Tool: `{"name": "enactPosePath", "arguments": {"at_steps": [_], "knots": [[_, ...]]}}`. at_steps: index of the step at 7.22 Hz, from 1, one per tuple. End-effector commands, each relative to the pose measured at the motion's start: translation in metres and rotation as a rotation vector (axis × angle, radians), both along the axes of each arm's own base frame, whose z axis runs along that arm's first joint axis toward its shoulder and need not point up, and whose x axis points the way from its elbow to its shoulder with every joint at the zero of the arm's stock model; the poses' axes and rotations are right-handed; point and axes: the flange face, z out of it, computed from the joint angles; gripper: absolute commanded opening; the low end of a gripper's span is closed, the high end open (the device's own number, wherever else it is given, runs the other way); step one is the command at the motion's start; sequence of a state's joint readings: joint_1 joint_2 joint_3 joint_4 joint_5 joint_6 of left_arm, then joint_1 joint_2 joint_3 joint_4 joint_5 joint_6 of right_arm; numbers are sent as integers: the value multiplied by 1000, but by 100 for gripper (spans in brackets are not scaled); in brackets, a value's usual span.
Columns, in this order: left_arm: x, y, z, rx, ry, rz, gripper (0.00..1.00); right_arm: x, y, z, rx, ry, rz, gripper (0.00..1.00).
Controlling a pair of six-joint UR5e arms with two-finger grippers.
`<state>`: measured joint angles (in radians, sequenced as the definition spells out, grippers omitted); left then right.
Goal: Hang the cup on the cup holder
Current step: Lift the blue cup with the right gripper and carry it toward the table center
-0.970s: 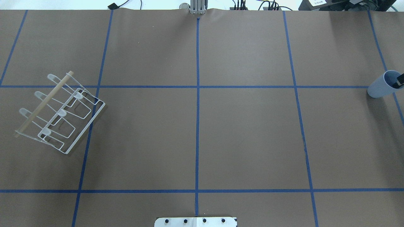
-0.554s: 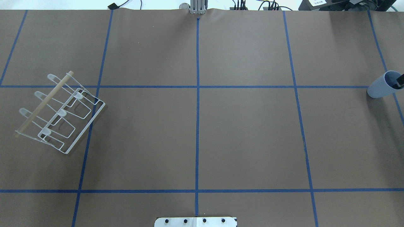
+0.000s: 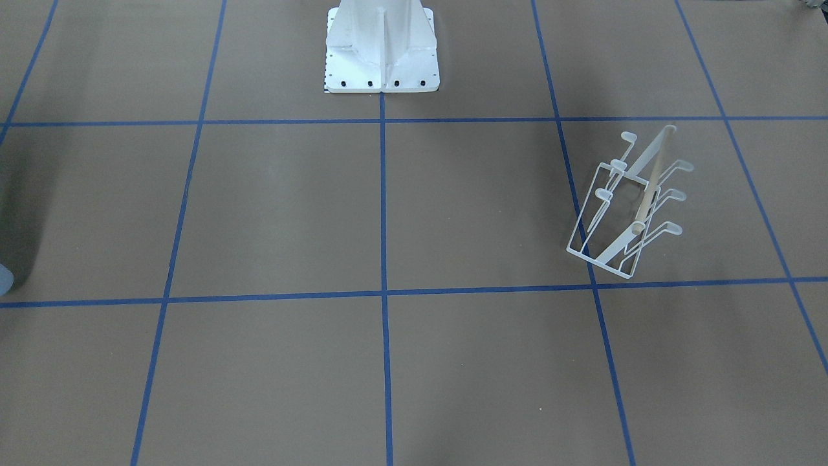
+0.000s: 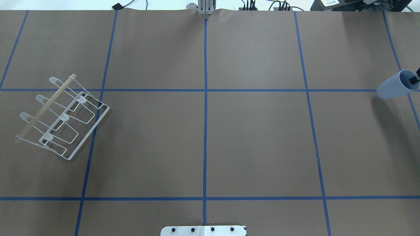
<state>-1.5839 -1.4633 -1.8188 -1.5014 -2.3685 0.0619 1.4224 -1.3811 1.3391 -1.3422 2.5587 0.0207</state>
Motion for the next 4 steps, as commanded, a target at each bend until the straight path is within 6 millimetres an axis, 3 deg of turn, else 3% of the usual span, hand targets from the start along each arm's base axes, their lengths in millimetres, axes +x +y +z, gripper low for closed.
{"name": "enactPosePath", "arguments": {"at_steps": [1, 3, 4], "knots": [[0, -7, -14, 109, 1, -9, 98, 1, 2, -95, 103, -204, -21, 0], [10, -15, -22, 129, 5, 4, 98, -15, -3, -213, 24, -347, 4, 0], [19, -20, -36, 172, 25, -28, 98, -38, 2, -253, 48, -389, -54, 0]]}}
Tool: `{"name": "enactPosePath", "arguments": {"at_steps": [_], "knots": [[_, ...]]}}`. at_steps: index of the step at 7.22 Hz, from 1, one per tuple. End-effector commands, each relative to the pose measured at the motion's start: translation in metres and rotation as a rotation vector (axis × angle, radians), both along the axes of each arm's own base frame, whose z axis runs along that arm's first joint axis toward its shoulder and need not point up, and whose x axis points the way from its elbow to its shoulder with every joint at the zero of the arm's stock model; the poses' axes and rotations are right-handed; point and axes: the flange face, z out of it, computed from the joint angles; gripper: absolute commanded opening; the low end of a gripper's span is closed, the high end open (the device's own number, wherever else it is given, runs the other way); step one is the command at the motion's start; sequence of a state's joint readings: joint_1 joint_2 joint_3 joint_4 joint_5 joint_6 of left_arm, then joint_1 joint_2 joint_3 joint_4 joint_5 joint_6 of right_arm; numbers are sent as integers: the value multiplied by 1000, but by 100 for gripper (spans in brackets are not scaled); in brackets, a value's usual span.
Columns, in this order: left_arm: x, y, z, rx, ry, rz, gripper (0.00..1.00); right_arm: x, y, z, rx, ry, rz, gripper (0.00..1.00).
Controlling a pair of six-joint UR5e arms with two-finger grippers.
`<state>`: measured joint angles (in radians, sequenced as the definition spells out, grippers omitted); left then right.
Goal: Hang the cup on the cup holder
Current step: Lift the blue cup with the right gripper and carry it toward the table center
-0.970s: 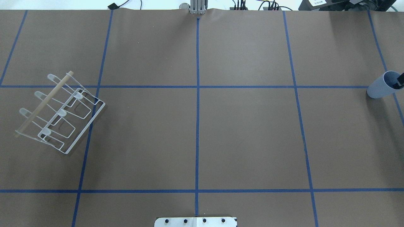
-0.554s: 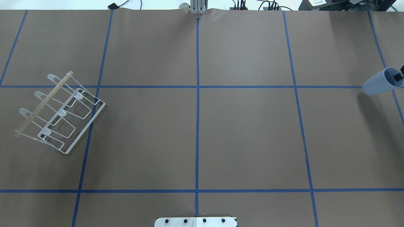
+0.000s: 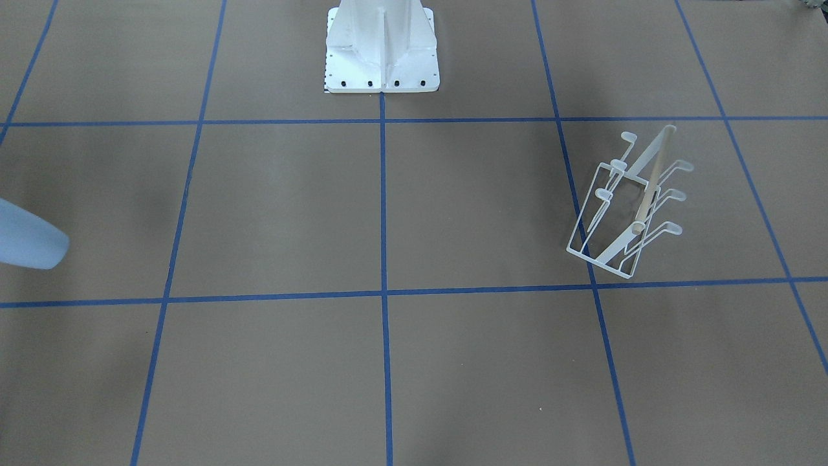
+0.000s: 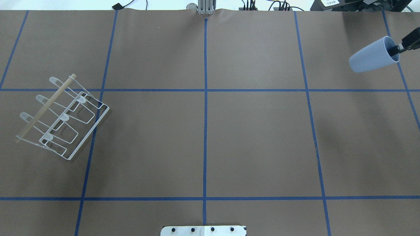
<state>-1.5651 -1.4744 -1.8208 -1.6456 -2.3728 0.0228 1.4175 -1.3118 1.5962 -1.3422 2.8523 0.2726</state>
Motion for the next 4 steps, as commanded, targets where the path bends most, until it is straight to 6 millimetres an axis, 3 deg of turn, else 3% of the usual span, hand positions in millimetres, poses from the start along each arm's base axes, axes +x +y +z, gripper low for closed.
{"name": "enactPosePath", "arguments": {"at_steps": [1, 4], "knots": [[36, -11, -37, 68, 114, -83, 98, -39, 16, -92, 67, -82, -86, 0], [121, -16, -115, -19, 411, -268, 98, -36, 46, -146, 87, -98, -71, 0]]}}
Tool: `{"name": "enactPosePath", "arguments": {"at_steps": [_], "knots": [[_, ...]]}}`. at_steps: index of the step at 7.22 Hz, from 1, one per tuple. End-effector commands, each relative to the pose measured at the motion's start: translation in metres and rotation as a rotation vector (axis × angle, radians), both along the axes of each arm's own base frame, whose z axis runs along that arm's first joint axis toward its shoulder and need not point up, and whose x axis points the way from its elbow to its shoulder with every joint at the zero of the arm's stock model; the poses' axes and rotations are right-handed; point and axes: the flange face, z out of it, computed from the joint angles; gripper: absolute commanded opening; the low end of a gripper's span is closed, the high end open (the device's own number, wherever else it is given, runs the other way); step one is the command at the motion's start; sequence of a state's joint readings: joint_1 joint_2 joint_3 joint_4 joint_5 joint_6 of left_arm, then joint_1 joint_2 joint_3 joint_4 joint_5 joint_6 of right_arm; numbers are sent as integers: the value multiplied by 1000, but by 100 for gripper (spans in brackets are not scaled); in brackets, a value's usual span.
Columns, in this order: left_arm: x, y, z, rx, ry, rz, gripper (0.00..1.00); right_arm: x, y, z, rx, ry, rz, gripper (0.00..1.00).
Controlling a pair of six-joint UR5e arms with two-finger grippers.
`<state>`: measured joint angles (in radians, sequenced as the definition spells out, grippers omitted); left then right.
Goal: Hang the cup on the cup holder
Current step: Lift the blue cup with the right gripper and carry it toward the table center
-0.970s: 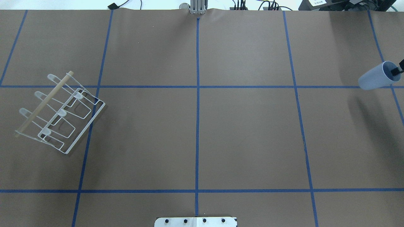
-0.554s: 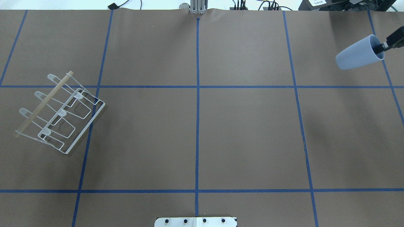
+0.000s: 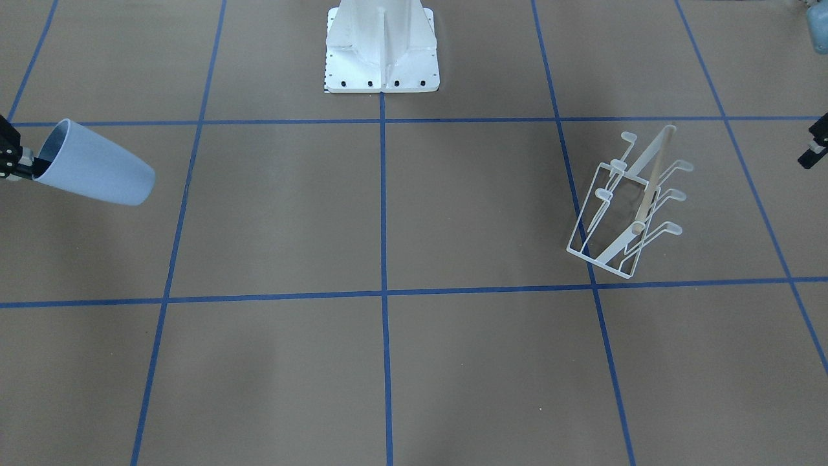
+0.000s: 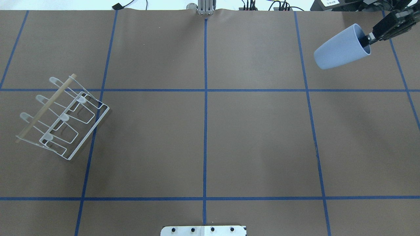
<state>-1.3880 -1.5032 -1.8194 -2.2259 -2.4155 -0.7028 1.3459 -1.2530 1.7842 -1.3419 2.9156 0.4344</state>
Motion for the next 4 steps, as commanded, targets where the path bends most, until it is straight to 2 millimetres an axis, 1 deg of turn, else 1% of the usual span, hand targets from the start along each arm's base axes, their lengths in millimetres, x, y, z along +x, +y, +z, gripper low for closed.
{"name": "enactPosePath", "arguments": {"at_steps": [1, 2, 3, 4], "knots": [[55, -5, -52, -79, 185, -33, 98, -6, 21, -38, 23, -15, -8, 0], [63, -10, -66, -75, 204, -27, 98, -10, 22, -55, 18, -21, -11, 0], [66, -15, -76, -58, 212, -19, 98, -25, 32, -66, 46, -30, -43, 0], [73, -18, -85, -43, 218, -5, 98, -47, 42, -70, 147, -61, -90, 0]]}}
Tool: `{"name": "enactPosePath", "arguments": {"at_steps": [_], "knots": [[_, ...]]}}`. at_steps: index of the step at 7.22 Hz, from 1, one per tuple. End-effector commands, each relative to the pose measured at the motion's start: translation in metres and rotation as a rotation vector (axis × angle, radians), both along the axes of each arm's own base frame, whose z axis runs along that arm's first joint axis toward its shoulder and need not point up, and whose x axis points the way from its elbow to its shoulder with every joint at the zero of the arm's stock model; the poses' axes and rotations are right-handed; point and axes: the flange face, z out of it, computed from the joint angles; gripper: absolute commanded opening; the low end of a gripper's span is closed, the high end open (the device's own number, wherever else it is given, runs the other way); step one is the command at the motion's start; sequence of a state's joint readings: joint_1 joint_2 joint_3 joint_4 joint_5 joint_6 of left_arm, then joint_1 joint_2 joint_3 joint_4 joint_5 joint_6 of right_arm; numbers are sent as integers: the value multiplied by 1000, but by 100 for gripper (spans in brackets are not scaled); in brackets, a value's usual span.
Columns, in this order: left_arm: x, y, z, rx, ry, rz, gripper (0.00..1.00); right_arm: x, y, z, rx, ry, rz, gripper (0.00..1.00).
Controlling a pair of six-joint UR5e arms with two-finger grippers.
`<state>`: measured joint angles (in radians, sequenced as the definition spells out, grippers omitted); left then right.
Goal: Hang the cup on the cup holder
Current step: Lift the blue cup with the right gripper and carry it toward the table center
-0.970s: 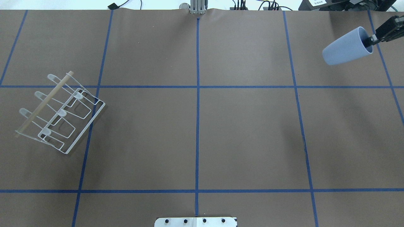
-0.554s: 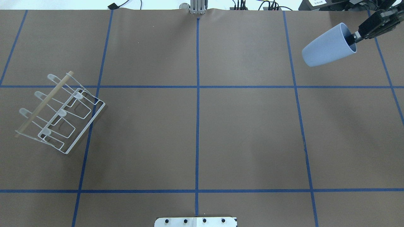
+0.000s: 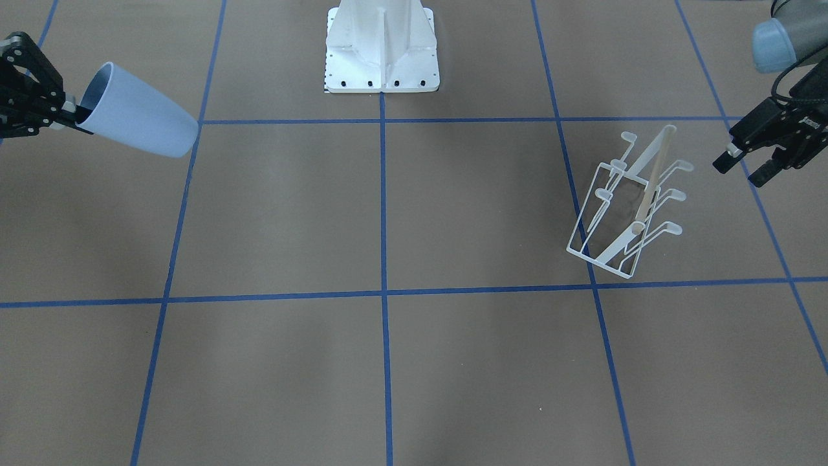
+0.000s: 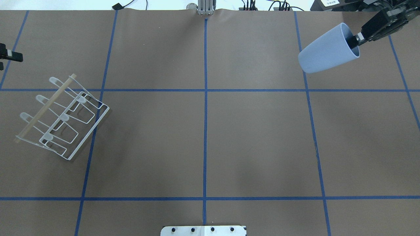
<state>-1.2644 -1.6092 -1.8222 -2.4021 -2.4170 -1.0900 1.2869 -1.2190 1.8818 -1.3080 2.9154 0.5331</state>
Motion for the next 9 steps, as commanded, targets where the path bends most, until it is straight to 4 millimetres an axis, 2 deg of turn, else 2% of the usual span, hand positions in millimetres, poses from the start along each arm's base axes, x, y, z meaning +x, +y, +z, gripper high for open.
{"name": "enactPosePath", "arguments": {"at_steps": [1, 2, 3, 4, 6, 7, 9], "knots": [[9, -5, -18, 24, 19, 17, 98, -35, 20, -14, 120, -43, -75, 0], [14, -3, -20, 27, 19, 25, 98, -37, 23, -27, 137, -51, -79, 0], [16, -2, -20, 29, 21, 31, 98, -37, 23, -26, 177, -56, -68, 0], [20, -3, -21, 31, 18, 33, 98, -41, 14, -7, 266, -60, -22, 0], [25, -4, -21, 33, 17, 38, 98, -46, 2, 3, 308, -28, 67, 0], [27, -4, -21, 33, 15, 42, 98, -48, -2, 7, 311, -1, 119, 0], [28, -7, -24, 37, 17, 42, 98, -39, -4, 40, 242, 84, 274, 0]]}}
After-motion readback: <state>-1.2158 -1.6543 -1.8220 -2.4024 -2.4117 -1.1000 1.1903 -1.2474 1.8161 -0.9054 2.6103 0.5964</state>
